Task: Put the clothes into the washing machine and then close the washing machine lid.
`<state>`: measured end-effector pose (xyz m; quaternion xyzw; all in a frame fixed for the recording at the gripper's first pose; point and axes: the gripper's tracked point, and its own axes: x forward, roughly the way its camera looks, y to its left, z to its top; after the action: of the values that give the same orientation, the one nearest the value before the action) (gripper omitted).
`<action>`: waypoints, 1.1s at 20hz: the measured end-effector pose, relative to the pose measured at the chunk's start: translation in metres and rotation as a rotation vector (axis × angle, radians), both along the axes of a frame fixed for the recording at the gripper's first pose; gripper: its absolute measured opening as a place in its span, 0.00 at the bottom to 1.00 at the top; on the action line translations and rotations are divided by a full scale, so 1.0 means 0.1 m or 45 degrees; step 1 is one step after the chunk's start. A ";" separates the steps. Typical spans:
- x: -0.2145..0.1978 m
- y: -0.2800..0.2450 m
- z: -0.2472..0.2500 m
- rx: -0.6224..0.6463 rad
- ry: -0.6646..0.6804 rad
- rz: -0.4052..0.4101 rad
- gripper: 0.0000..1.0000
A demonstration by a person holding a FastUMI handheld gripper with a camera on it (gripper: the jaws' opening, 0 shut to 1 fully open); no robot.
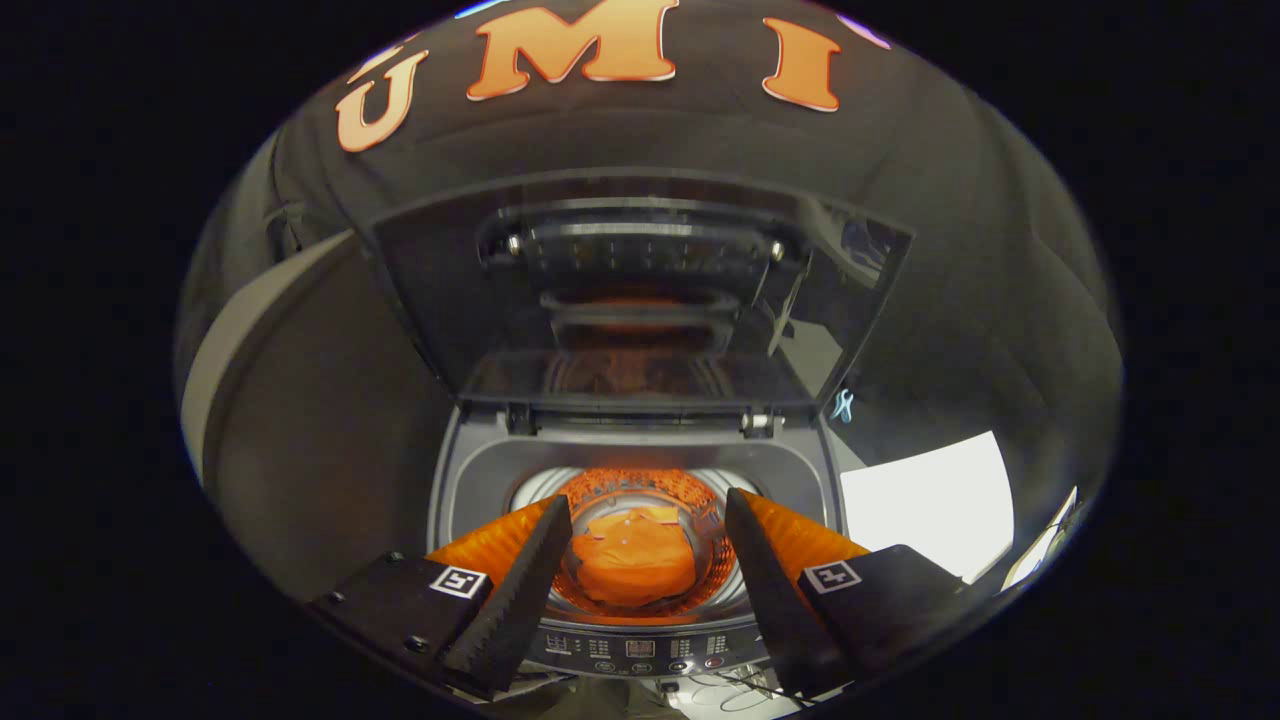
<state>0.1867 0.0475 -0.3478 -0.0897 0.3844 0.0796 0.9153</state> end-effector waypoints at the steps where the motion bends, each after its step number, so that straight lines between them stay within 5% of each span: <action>1: 0.02 0.02 0.16 0.019 -0.026 -0.002 0.99; 14: 0.66 0.28 1.53 0.119 -0.307 -0.003 0.99; 22: 1.31 0.41 1.56 0.084 -0.326 -0.006 0.99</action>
<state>0.3178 0.0890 -0.1916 -0.0681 0.2617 0.0780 0.9596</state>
